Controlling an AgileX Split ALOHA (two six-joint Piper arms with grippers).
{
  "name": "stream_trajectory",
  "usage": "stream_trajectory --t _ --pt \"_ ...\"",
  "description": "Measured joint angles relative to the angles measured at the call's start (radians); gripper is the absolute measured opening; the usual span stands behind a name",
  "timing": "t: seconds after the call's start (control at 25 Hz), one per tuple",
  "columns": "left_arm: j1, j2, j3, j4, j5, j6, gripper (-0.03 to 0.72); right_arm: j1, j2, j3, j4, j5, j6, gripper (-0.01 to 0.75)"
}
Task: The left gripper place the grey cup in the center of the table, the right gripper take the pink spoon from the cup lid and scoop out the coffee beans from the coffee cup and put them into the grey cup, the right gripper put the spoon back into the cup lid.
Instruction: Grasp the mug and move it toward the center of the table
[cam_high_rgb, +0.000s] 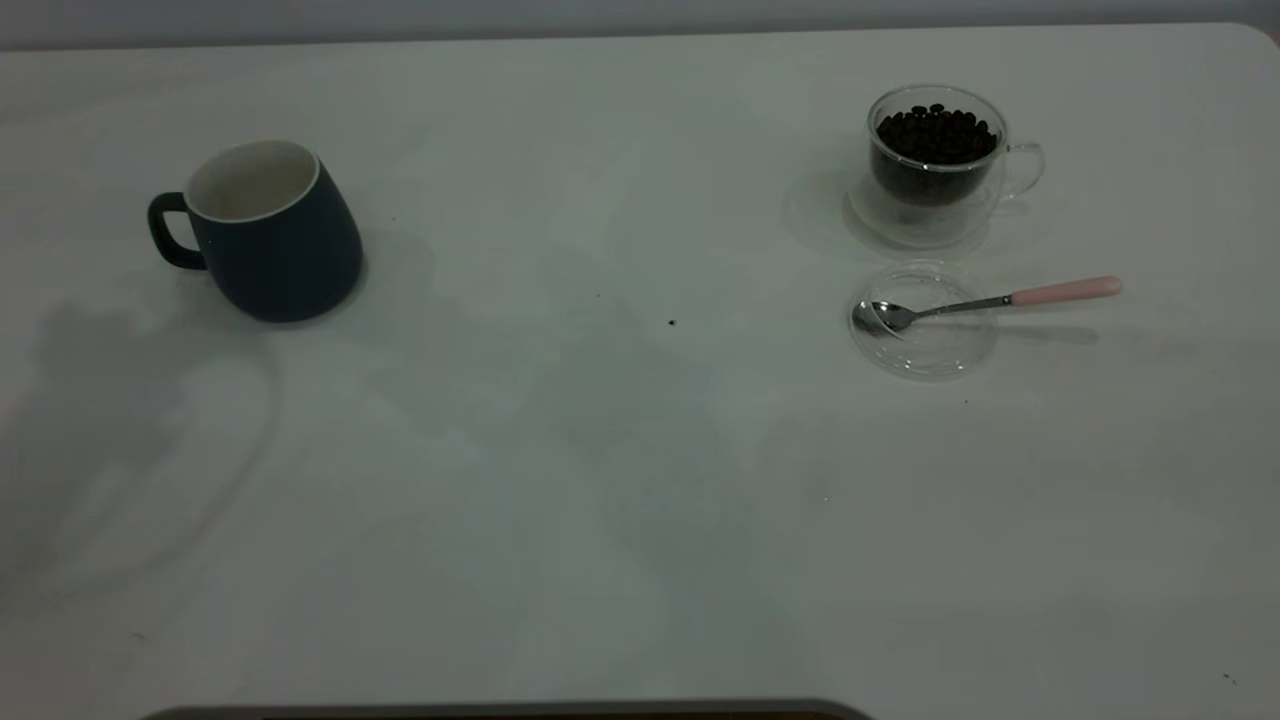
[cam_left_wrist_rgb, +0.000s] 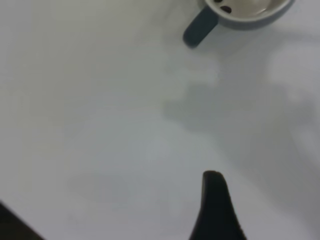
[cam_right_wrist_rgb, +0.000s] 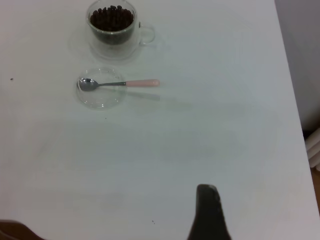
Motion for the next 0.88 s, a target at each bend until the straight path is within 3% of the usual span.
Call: stream_trajectory --t 0.36,0.88 --pt "0.0 0.287 -0.165 0.111 -0.081 0.116 0.586 0.0 0.0 0.0 0.0 0.0 0.0 0.589" --pt "-0.081 0.482 -0.175 0.267 -0.257 0.195 0.586 0.0 0.0 0.0 0.0 -0.001 0.0 0.589"
